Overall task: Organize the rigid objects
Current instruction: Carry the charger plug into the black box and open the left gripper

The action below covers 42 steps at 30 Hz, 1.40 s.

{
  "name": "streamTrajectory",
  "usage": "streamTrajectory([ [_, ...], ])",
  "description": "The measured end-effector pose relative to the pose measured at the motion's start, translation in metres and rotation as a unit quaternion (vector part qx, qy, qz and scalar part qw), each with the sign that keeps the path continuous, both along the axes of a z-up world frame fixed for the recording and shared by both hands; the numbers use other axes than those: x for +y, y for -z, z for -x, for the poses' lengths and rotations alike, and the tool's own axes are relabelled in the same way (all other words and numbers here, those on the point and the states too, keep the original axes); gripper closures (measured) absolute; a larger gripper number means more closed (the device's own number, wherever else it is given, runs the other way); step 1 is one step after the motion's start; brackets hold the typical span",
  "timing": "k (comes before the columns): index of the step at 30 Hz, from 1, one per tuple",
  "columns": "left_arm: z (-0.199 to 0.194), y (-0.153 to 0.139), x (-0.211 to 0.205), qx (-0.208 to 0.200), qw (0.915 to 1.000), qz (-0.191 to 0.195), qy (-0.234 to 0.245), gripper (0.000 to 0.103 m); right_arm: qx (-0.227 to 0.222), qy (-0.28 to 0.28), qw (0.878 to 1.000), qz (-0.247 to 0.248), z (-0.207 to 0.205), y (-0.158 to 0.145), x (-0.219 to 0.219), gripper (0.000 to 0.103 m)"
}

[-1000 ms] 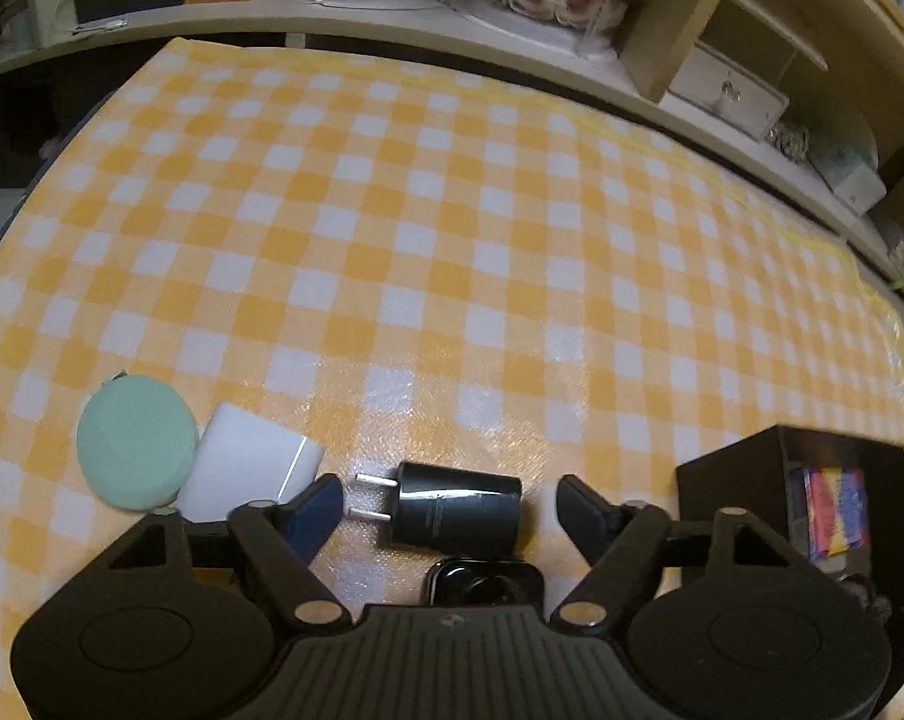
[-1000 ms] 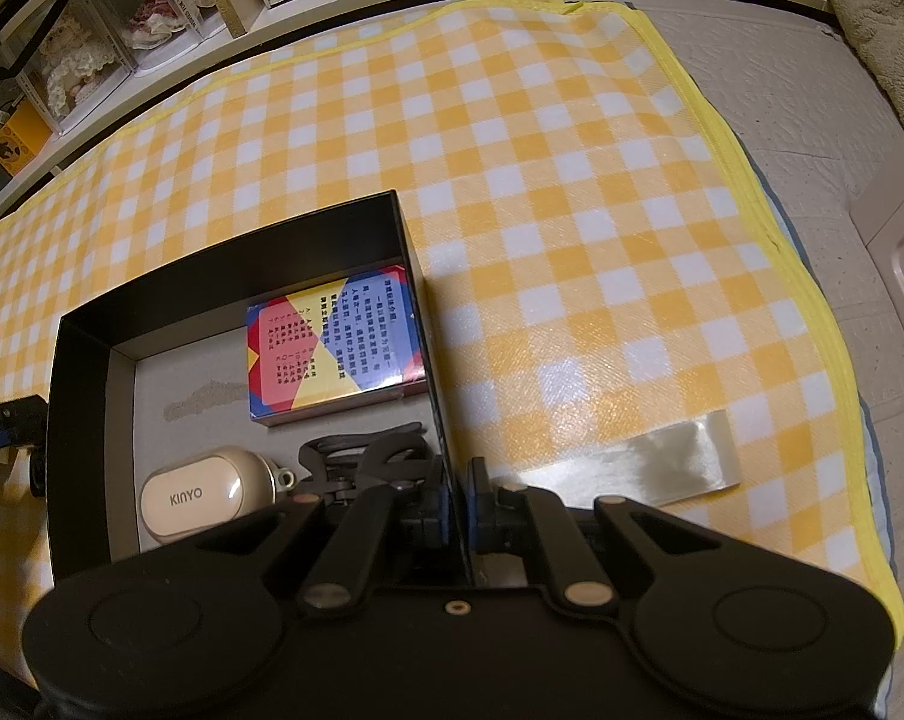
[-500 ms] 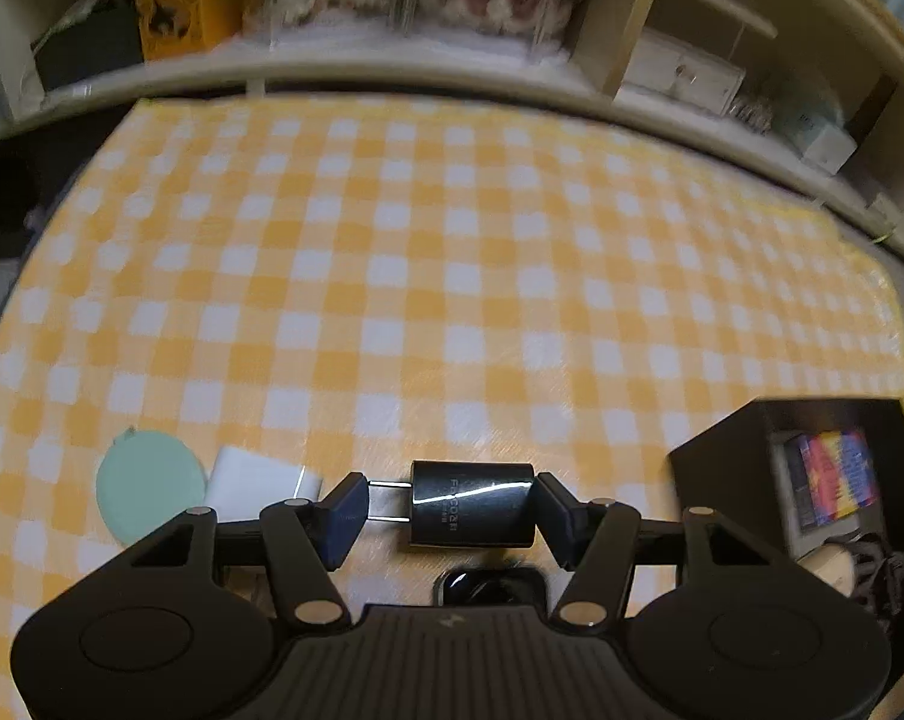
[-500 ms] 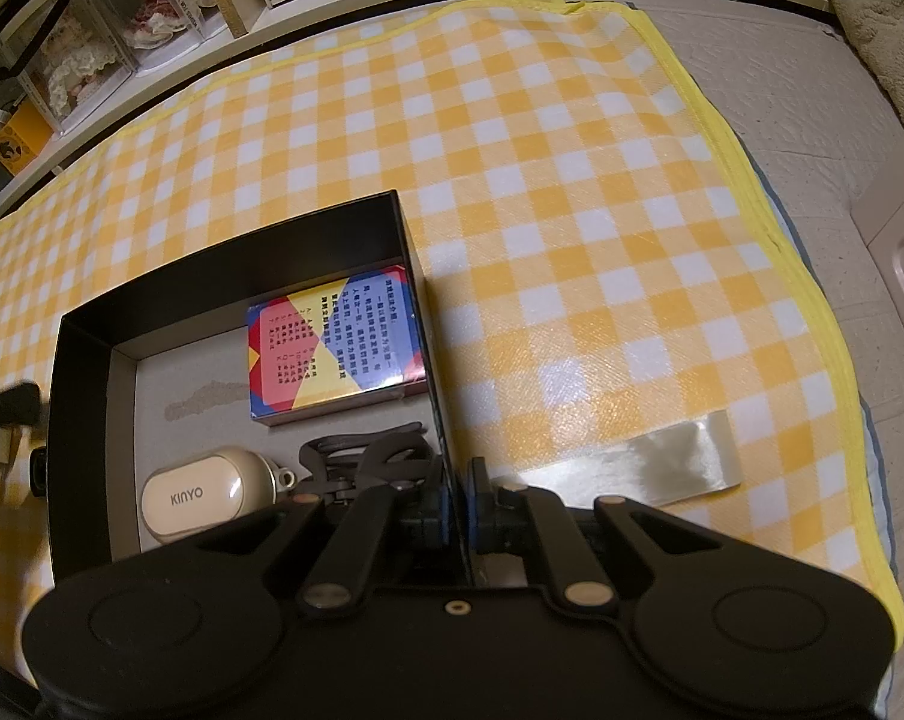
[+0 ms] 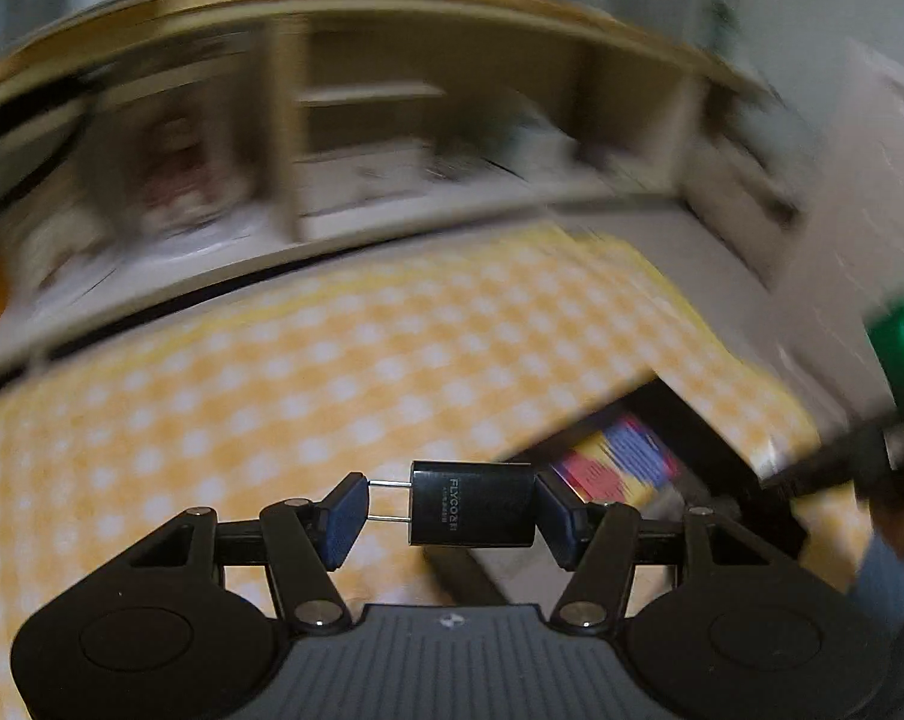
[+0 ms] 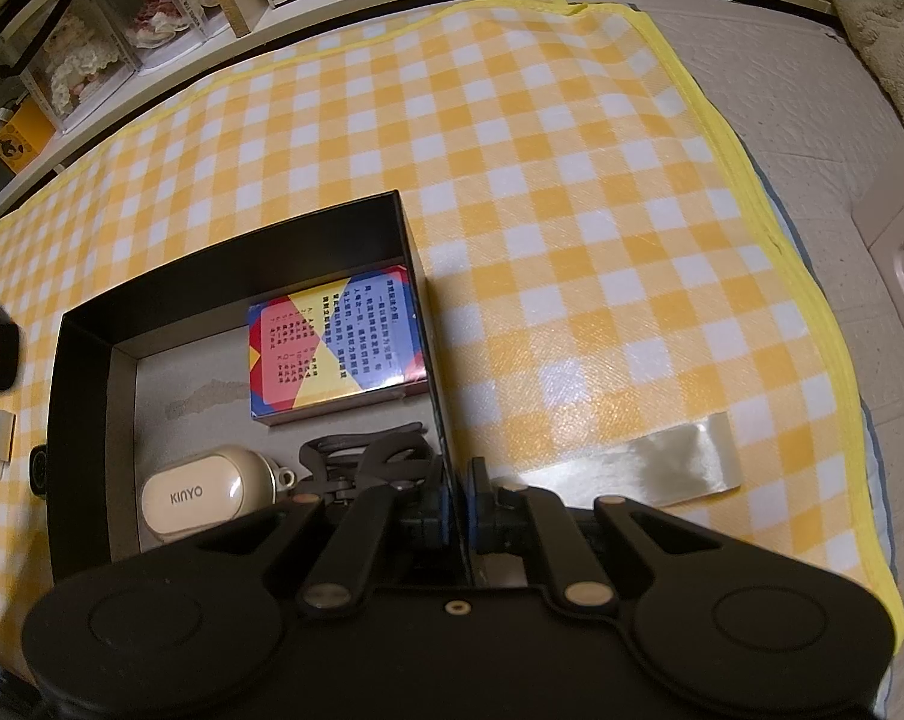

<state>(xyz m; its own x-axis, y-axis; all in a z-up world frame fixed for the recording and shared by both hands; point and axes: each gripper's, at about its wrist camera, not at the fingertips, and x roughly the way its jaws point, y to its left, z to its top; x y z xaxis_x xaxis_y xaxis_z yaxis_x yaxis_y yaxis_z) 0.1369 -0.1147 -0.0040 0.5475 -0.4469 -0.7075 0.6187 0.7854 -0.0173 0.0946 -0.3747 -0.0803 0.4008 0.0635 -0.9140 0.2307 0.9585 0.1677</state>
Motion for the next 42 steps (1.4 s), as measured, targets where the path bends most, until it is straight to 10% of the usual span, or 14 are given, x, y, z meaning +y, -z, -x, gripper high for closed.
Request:
streamTrajectory([
  [11, 0.011, 0.04, -0.091, -0.025, 0.9643, -0.151, 0.216, 0.042, -0.002, -0.001, 1.0, -0.003, 0.0, 0.001, 0.002, 0.097],
  [26, -0.007, 0.065, -0.103, -0.026, 0.9366, -0.18, 0.299, 0.04, -0.002, -0.003, 1.0, -0.005, 0.0, 0.0, 0.0, 0.097],
  [42, -0.007, 0.048, -0.085, 0.007, 0.9611, -0.125, 0.246, 0.027, -0.003, -0.003, 1.0, -0.005, 0.0, 0.001, 0.0, 0.097],
])
